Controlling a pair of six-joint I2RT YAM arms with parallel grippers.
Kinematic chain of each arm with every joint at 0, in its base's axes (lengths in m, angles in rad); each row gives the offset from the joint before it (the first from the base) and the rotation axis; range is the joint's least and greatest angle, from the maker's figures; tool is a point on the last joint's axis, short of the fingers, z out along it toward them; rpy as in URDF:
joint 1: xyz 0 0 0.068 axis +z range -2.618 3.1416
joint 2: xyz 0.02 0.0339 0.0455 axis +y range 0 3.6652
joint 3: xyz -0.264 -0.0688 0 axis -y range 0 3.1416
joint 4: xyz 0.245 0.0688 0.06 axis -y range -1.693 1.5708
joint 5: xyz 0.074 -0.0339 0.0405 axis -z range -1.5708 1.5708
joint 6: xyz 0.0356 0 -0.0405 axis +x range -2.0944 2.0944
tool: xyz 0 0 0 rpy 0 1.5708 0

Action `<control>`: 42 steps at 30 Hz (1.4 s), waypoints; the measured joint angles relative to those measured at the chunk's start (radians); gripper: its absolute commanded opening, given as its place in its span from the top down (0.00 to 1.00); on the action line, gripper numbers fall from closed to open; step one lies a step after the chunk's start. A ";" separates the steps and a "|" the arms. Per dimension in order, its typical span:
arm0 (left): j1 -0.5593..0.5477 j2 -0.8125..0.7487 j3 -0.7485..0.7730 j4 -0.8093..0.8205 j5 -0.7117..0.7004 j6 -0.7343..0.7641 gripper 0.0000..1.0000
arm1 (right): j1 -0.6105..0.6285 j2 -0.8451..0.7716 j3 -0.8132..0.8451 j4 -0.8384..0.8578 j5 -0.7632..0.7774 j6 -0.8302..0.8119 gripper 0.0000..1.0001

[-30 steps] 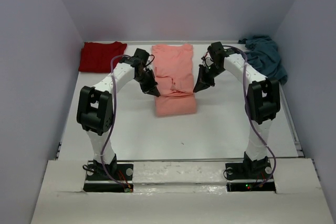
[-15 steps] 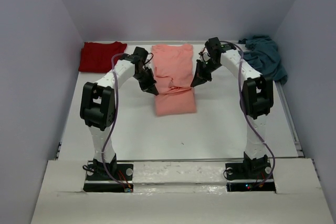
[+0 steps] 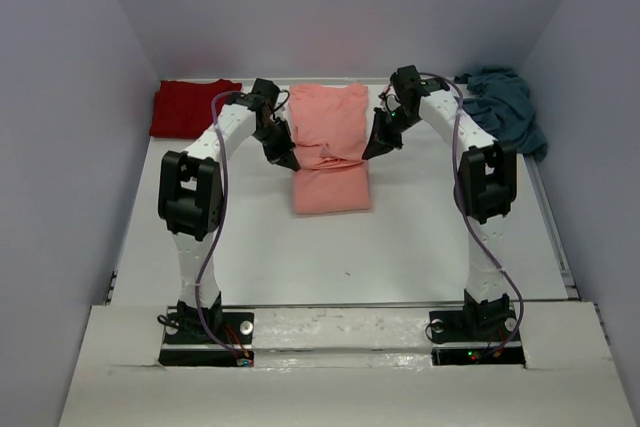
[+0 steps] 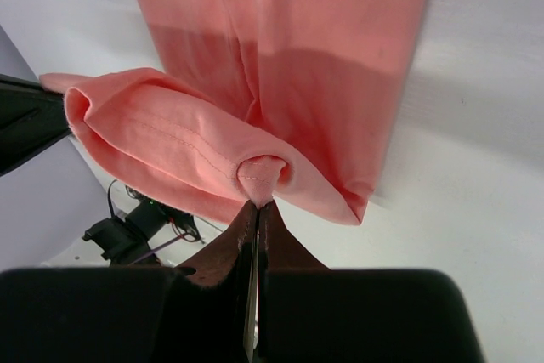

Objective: Fold and stack the t-shirts
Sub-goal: Fold the tshirt

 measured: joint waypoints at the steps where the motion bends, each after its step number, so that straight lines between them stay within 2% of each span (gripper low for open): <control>1: 0.001 0.011 0.014 -0.004 0.000 0.002 1.00 | -0.003 0.006 0.008 0.000 0.000 0.001 1.00; 15: 0.003 0.162 0.180 -0.040 -0.001 0.045 1.00 | -0.031 0.081 0.094 -0.006 0.012 0.003 1.00; 31: 0.008 0.199 0.178 -0.024 -0.001 0.055 1.00 | -0.034 0.211 0.128 0.023 0.011 0.014 1.00; 42: 0.008 0.199 0.129 0.015 -0.005 0.055 1.00 | -0.034 0.240 0.189 0.056 0.019 0.024 1.00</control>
